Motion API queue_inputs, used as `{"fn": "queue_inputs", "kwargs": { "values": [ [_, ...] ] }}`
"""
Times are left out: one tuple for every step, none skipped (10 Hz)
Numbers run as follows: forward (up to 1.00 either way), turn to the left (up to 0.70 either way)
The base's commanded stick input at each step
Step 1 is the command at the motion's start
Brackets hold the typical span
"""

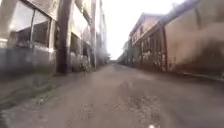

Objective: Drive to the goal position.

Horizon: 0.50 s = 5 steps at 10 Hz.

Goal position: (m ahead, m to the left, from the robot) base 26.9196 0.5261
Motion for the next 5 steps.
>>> {"fn": "queue_inputs", "kwargs": {
  "values": [
    [1.0, 0.0],
    [1.0, 0.0],
    [1.0, 0.0],
    [1.0, 0.0],
    [1.0, 0.0]
  ]
}}
